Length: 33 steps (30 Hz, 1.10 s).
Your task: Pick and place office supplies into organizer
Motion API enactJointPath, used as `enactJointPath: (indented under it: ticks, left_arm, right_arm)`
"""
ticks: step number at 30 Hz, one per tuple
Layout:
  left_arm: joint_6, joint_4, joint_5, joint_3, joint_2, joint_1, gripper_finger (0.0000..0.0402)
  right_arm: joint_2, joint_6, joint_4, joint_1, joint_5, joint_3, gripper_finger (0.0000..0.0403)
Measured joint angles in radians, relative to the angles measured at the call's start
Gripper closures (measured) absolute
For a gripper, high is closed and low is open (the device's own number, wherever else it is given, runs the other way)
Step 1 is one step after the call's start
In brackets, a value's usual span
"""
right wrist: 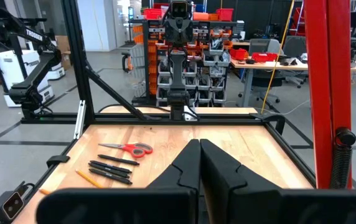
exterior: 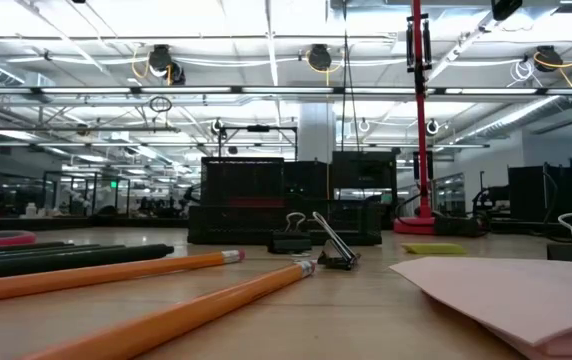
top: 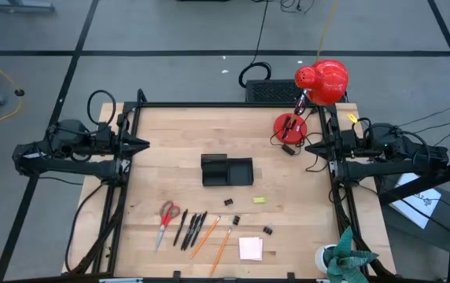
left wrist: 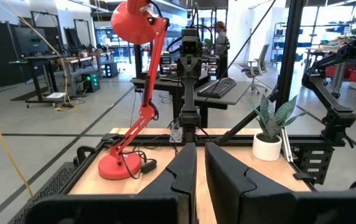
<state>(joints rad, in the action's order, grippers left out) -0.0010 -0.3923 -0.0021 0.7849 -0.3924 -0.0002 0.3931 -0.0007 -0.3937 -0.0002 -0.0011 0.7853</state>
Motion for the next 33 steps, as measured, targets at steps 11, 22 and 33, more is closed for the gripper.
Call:
enactJointPath:
  ticks: [11,22,33]
  left_arm:
    - [0.0,0.0,0.0,0.0,0.0,0.0,0.036]
    - [0.074,0.054,-0.008,0.0,0.0,0.0,0.036]
    - [-0.007,0.164,-0.025,0.0,-0.008,0.0,0.036]
  right_arm:
    - [0.0,0.0,0.0,0.0,0.0,0.0,0.0399]
    - [0.0,0.044,0.001,0.0,0.0,0.0,0.0399]
    - [0.012,0.199,0.091,0.0,-0.001,0.0,0.0399]
